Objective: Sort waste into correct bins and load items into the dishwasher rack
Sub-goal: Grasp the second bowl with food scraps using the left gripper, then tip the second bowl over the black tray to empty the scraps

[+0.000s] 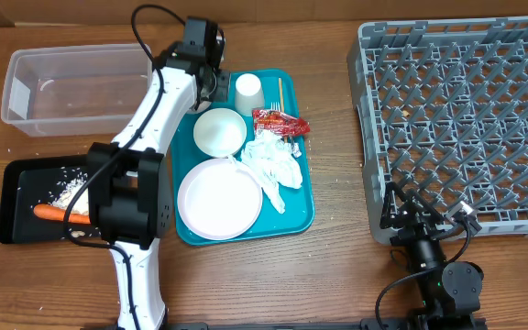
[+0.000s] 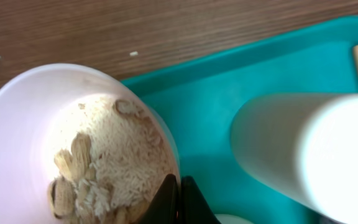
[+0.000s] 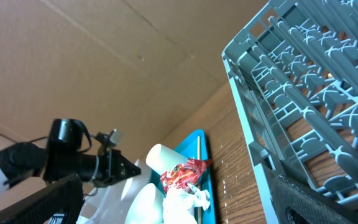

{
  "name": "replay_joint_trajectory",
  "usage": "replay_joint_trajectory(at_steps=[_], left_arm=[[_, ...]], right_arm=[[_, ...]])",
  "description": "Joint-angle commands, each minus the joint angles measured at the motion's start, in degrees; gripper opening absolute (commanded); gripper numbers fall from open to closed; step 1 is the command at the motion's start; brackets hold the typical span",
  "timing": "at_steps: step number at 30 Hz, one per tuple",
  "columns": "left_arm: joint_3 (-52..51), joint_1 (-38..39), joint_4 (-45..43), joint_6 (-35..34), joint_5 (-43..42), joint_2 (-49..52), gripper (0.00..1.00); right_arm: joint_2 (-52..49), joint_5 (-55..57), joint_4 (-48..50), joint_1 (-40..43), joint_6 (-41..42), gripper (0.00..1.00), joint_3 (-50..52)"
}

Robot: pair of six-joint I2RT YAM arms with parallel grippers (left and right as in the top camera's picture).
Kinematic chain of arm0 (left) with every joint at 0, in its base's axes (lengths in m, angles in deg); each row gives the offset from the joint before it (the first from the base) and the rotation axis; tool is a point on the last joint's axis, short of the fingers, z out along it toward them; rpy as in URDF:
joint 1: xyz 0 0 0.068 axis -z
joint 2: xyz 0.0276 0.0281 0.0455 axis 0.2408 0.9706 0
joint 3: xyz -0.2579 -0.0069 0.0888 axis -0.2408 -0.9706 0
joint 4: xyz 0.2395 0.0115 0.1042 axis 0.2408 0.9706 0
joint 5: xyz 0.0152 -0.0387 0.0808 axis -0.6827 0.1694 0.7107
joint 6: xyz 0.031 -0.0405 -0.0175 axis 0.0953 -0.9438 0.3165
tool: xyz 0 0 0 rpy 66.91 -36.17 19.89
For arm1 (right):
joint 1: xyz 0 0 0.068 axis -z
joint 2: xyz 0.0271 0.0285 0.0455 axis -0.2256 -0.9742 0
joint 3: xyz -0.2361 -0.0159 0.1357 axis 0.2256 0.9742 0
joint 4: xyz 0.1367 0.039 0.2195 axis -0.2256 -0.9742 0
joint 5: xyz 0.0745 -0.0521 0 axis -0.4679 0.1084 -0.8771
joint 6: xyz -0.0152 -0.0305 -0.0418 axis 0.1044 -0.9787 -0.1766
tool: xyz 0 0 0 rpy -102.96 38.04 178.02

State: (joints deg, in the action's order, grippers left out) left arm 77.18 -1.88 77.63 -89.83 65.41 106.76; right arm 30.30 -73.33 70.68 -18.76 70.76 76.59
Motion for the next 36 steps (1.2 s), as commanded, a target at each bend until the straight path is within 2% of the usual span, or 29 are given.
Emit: replay_joint_trajectory(at_steps=[1, 4, 11, 15, 20, 24, 25, 27, 30, 36], left_arm=[[7.0, 0.7, 4.6, -0.4, -0.7, -7.1, 0.04], [10.6, 0.7, 11.0, -2.3, -0.7, -11.5, 0.04], [10.9, -1.7, 22.7, -10.0, -0.5, -26.4, 0.04], [10.8, -8.5, 30.9, -14.4, -1.0, -31.4, 0.04], [8.3, -20.0, 38.1, -14.3, -6.0, -32.0, 0.04], [2.6, -28.8, 37.6, -10.1, -17.2, -32.0, 0.05], [-0.9, -33.0, 36.3, -7.6, -23.0, -32.1, 0.04], [-5.1, -37.0, 34.5, -5.0, -28.6, -32.1, 0.04], [-15.1, -45.1, 27.6, -0.3, -37.4, -32.0, 0.04], [-30.6, -55.5, 15.1, 0.8, -54.8, -32.0, 0.04]], right_arm=[[0.3, 0.6, 0.3, -0.3, 0.0, 1.00, 0.6], [0.3, 0.6, 0.3, -0.3, 0.0, 1.00, 0.6], [0.3, 0.6, 0.3, -0.3, 0.0, 1.00, 0.6], [0.3, 0.6, 0.3, -0.3, 0.0, 1.00, 0.6], [0.3, 0.6, 0.3, -0.3, 0.0, 1.00, 0.6], [0.3, 0.6, 0.3, -0.3, 0.0, 1.00, 0.6], [0.3, 0.6, 0.3, -0.3, 0.0, 1.00, 0.6], [0.3, 0.6, 0.3, -0.3, 0.0, 1.00, 0.6], [0.3, 0.6, 0.3, -0.3, 0.0, 1.00, 0.6], [0.3, 0.6, 0.3, -0.3, 0.0, 1.00, 0.6]])
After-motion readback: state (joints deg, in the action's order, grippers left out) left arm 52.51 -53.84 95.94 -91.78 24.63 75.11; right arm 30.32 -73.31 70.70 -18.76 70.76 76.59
